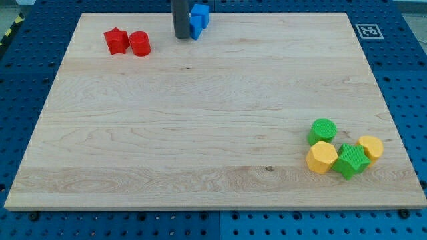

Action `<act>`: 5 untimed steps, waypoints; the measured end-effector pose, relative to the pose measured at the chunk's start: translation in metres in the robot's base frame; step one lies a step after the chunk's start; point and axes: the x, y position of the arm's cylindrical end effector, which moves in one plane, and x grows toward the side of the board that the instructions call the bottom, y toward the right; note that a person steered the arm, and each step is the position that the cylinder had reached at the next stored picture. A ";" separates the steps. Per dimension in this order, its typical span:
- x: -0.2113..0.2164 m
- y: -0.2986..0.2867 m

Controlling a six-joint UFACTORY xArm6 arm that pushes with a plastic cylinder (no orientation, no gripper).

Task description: Slide the red star and the red circle towards right

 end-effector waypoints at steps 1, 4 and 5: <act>-0.010 -0.001; -0.018 -0.223; -0.006 -0.213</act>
